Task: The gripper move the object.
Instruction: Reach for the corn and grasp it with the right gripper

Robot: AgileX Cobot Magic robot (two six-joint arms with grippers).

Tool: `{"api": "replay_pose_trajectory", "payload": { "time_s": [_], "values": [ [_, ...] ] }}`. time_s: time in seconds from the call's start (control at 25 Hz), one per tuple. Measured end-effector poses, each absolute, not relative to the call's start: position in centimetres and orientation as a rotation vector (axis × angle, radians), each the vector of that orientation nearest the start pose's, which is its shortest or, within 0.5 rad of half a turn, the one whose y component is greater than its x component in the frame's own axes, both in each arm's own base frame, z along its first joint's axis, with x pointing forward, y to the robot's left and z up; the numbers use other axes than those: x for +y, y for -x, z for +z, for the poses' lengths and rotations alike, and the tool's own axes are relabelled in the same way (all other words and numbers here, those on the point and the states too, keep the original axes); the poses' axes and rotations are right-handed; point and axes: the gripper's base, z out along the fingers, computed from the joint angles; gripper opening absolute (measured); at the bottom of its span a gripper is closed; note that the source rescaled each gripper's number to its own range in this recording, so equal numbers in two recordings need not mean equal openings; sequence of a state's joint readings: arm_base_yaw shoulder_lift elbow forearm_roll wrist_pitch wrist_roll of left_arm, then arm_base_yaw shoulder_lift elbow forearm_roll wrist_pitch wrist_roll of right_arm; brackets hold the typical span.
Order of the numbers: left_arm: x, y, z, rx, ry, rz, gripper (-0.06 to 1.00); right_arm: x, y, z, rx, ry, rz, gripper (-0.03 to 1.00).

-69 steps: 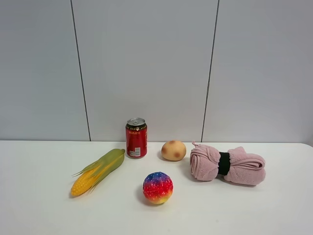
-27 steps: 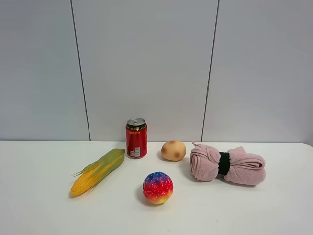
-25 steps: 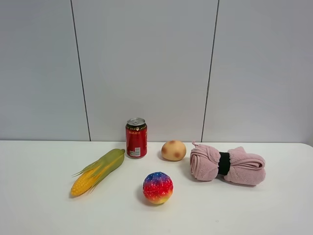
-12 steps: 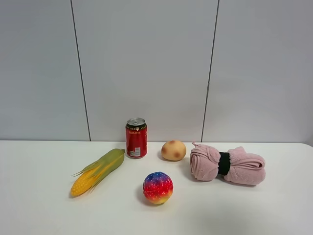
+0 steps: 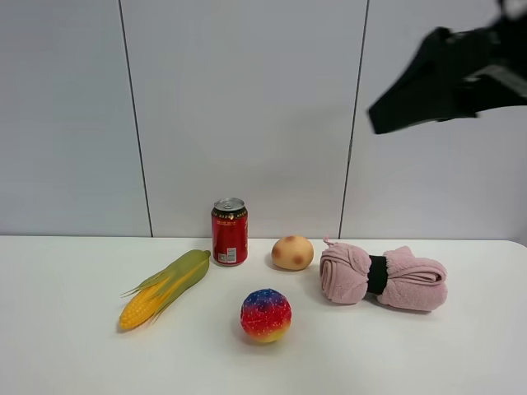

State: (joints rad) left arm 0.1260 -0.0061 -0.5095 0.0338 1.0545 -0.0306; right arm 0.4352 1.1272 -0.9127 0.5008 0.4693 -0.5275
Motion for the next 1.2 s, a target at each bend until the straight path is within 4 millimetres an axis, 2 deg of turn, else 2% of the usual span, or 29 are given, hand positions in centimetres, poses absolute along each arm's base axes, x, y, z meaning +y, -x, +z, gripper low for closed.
{"api": "replay_pose_trajectory", "payload": {
  "time_s": [0.12,0.32,0.4,0.52,0.64,0.76,1.04,1.2],
  "values": [
    [0.2,0.7,28.0,2.017,0.160,0.101,1.00,16.6,-23.3,33.6,2.081,0.725,0.555,1.00],
    [0.2,0.7,28.0,2.017,0.160,0.101,1.00,24.3,-26.0,34.0,2.173,0.712,0.743,1.00],
    [0.2,0.7,28.0,2.017,0.160,0.101,1.00,27.2,-26.9,33.1,2.248,0.705,0.792,1.00],
    [0.2,0.7,28.0,2.017,0.160,0.101,1.00,30.6,-28.4,31.9,2.372,0.658,0.827,1.00],
    [0.2,0.7,28.0,2.017,0.160,0.101,1.00,33.0,-29.7,30.2,2.481,0.590,0.805,1.00],
    [0.2,0.7,28.0,2.017,0.160,0.101,1.00,34.5,-31.0,27.9,2.562,0.494,0.769,1.00],
    [0.2,0.7,28.0,2.017,0.160,0.101,1.00,36.1,-33.1,21.8,2.742,0.157,0.718,1.00],
    [0.2,0.7,28.0,2.017,0.160,0.101,1.00,37.1,-34.1,20.1,2.784,-0.012,0.732,1.00]
  ]
}}
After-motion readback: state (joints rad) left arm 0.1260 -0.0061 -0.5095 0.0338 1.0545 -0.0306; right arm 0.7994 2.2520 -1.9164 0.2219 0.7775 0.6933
